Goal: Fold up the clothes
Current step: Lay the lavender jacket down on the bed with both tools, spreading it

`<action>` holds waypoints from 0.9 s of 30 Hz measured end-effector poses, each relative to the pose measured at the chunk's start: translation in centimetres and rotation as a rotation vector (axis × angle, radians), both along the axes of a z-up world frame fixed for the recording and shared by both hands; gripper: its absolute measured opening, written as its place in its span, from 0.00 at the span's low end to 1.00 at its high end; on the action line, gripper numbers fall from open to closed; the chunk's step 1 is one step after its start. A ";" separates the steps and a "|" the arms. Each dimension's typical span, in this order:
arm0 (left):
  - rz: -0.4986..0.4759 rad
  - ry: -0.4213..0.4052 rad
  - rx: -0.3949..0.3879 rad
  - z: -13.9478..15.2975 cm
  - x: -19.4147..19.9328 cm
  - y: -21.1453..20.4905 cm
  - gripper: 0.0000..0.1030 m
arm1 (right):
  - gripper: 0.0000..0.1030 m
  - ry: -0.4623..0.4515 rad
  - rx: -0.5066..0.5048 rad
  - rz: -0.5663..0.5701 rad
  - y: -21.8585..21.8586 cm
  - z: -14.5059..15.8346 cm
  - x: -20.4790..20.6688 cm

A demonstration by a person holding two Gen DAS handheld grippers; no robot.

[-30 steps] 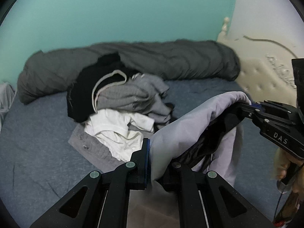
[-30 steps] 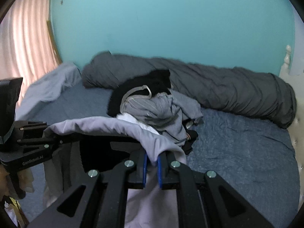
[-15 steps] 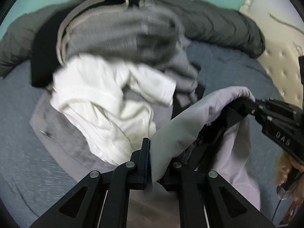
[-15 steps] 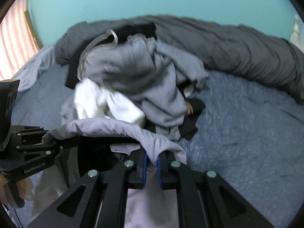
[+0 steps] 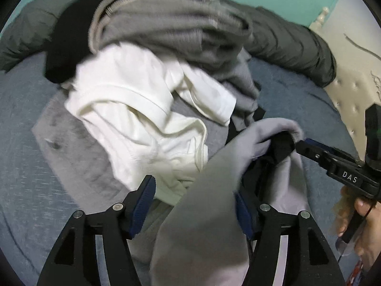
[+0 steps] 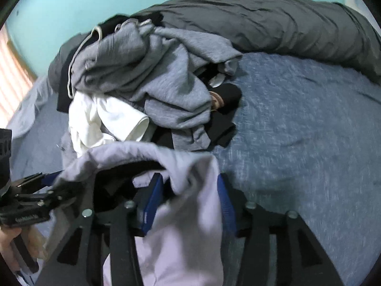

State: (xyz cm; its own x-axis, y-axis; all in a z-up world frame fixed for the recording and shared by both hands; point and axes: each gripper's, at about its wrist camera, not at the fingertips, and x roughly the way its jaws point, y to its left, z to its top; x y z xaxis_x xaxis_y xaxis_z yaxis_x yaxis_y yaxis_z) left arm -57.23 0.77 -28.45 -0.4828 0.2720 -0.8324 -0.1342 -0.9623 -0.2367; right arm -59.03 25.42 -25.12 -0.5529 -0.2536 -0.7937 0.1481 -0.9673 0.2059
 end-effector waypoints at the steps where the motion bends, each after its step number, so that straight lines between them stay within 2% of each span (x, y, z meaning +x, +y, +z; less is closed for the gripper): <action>1: 0.003 0.009 0.003 0.7 0.7 -0.5 0.65 | 0.49 0.007 -0.010 -0.009 0.4 0.5 0.6; 4: -0.002 0.029 0.042 2.4 3.8 -2.0 0.65 | 0.50 0.036 -0.066 -0.025 1.7 2.3 3.9; 7: -0.006 0.041 0.056 3.9 7.9 -3.1 0.65 | 0.50 0.036 -0.114 0.018 1.9 3.3 7.9; 12: -0.003 0.032 0.090 5.0 15.2 -4.7 0.65 | 0.50 -0.004 -0.147 0.087 0.4 2.9 14.9; 17: -0.031 0.024 0.056 4.3 21.6 -4.8 0.65 | 0.50 -0.053 -0.150 0.116 -1.8 1.8 20.3; 19: -0.038 0.015 0.052 3.8 23.7 -4.9 0.65 | 0.55 -0.076 -0.152 0.124 -2.7 1.2 22.0; 27: -0.061 -0.026 0.026 1.1 29.0 -4.9 0.65 | 0.57 -0.150 -0.093 0.164 -6.9 -1.8 26.4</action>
